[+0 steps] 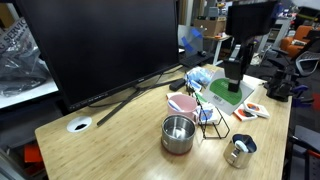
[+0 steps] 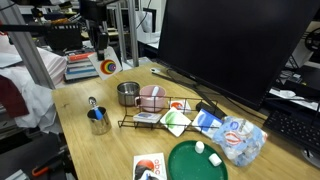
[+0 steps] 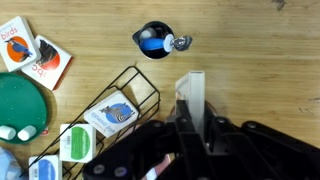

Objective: Move the book to the left

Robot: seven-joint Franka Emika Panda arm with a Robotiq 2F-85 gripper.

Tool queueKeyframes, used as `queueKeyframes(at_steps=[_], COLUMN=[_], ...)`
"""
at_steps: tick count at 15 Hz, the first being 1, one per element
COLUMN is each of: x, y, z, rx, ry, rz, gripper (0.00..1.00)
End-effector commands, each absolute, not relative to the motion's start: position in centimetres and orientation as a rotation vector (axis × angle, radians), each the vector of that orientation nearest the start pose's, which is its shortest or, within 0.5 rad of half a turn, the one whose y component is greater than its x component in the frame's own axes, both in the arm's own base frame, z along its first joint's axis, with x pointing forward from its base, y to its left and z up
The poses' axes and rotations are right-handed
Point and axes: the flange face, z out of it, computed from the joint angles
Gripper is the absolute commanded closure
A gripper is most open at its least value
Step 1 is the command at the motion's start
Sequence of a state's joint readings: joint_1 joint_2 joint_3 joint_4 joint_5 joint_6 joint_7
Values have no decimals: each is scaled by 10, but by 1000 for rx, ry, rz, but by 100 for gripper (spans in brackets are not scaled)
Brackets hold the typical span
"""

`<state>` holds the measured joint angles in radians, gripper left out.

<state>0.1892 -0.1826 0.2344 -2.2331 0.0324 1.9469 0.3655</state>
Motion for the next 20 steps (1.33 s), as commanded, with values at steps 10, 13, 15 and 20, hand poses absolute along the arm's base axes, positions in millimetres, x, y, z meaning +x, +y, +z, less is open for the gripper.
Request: queueKeyframes(at_steps=[10,13,15,20], x=[475,476,474,477], y=[246,246,247,248], z=[331,311,300,276], rx=[-3006,-3004,-3000,-3024], ry=[41,72,63,52], rz=[636,720,772,795], gripper=[96,96,96,96])
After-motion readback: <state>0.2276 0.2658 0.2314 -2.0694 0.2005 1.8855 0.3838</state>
